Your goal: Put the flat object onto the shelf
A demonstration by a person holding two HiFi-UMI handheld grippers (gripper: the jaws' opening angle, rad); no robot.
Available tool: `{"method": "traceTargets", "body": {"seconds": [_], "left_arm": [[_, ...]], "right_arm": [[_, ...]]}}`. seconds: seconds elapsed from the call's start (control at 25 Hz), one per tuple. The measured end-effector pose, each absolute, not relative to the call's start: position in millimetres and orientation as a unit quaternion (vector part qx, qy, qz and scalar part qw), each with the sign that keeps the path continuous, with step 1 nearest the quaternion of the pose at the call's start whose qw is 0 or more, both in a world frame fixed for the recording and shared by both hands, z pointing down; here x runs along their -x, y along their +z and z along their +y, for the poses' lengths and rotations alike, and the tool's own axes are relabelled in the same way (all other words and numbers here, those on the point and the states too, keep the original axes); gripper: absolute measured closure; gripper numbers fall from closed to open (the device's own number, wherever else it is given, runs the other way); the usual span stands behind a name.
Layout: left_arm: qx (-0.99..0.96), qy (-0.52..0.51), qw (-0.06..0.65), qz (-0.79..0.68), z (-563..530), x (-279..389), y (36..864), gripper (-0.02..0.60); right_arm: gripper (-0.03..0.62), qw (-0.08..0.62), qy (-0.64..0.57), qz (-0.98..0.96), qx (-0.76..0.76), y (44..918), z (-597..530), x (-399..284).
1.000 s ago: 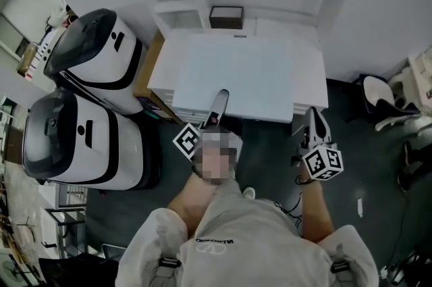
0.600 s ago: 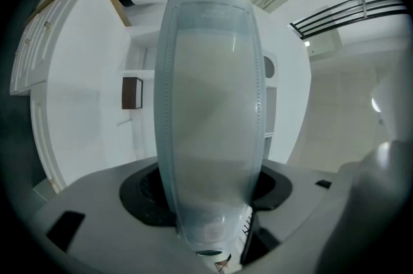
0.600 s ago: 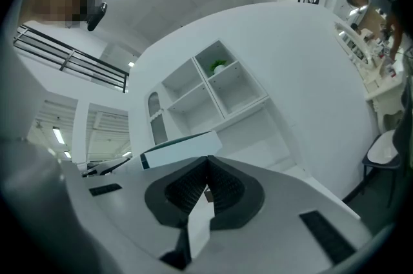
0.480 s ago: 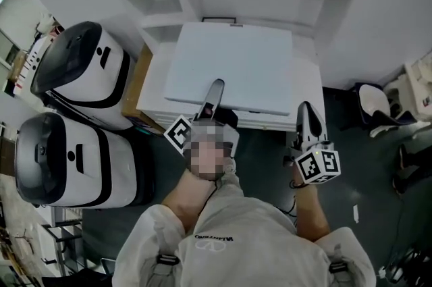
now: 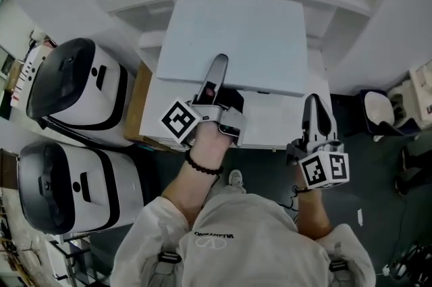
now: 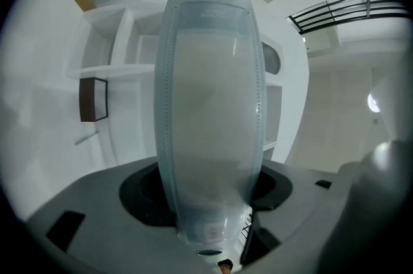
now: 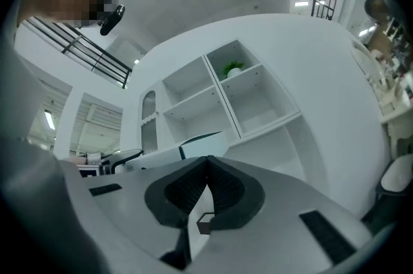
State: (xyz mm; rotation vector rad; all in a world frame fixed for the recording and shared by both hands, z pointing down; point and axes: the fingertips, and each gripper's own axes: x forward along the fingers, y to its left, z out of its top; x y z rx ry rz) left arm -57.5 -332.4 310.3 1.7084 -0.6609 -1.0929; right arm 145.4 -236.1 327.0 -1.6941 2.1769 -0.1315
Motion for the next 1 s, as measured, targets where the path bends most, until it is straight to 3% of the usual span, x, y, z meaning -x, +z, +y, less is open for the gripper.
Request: {"method": "traceTargets", "body": {"seconds": [0.52,1.0], "left_arm": [[-0.707,-0.457,0.469,-0.267,-421.8,47.0,260.9,0.304],[-0.694,-0.456,0.461,-0.312,-468.7,38.6,271.9,0.302]], "right_arm": [[0.585,0.155,0.041,0.780,0.605,220.8,-270.4,-95.8],[0.585,0.156,0.041,0.829,0.535,195.0,-327.4,-50.7]]}}
